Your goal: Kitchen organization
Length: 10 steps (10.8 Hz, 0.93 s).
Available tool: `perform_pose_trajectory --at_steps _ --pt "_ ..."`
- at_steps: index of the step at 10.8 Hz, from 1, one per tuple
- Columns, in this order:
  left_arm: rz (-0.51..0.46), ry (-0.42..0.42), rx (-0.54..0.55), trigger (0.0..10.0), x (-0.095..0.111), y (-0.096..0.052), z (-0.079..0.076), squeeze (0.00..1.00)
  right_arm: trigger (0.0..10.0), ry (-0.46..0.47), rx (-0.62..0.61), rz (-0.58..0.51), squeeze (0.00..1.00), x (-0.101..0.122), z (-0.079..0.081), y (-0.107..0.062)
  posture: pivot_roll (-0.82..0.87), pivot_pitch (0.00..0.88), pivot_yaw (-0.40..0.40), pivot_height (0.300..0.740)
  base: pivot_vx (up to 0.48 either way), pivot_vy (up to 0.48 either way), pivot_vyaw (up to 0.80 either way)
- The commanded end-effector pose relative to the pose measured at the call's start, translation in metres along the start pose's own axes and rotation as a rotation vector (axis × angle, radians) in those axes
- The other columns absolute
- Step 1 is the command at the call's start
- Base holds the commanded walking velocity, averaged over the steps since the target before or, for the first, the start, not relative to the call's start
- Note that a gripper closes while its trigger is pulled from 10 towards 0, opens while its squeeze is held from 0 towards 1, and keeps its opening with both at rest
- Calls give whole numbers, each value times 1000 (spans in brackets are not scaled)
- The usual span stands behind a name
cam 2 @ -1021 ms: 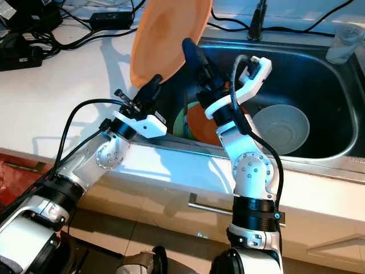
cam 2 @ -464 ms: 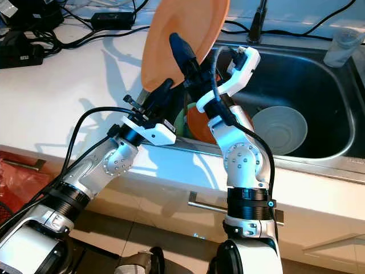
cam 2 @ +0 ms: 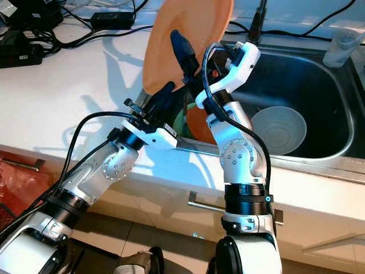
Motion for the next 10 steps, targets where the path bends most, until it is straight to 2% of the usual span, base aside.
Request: perform_pose_trajectory --at_steps 1,4,10 --pt "-3 -4 1 0 2 -3 1 0 0 -2 0 -9 0 2 4 4 27 160 21 740 0 0 0" --pt "4 -7 5 0 4 -8 0 0 0 3 -51 -6 0 -1 -7 5 32 164 15 740 0 0 0" --pt "3 -4 5 0 7 -9 -1 0 0 14 -147 11 0 -7 -27 0 32 168 13 740 0 0 0"
Point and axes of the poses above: a point about 5 cm out from each wrist's last joint towards the gripper, its own y axis pointing out of the wrist towards the gripper, its own x axis along the axis of the wrist's last joint, z = x × y, the point moved 6 cm from there along y, pointing out of the wrist towards the gripper, and after that the axes turned 13 degrees about -y, right-handed, at the moved point
